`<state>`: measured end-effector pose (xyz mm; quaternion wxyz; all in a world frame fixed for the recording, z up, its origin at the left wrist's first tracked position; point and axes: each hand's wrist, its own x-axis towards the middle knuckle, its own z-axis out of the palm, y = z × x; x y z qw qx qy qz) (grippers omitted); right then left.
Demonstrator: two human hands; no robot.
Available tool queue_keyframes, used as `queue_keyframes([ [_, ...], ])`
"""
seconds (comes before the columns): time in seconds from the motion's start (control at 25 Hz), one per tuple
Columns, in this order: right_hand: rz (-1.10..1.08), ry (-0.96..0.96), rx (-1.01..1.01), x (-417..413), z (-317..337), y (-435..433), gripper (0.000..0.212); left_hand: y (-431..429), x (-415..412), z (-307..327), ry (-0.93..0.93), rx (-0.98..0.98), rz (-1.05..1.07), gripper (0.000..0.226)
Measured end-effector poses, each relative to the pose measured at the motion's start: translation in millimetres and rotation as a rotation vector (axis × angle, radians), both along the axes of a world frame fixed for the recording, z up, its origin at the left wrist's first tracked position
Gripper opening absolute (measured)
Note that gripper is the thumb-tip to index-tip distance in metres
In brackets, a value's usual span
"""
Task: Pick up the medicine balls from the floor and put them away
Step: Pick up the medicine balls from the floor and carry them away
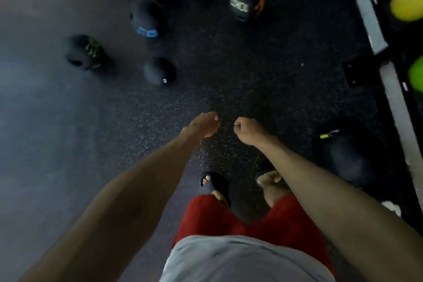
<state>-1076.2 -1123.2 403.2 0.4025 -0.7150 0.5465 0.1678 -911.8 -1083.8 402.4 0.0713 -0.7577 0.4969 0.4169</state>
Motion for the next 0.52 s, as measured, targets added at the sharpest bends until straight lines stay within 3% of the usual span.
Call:
queue_keyframes([
  [0.24,0.341,-0.035,-0.035,162,43,32,0.03,77,132,22,0.062,-0.054,0.314,0.038],
  [0.52,0.553,-0.001,-0.004,316,28,4,0.032,90,274,13,0.029,0.02,0.381,0.036],
])
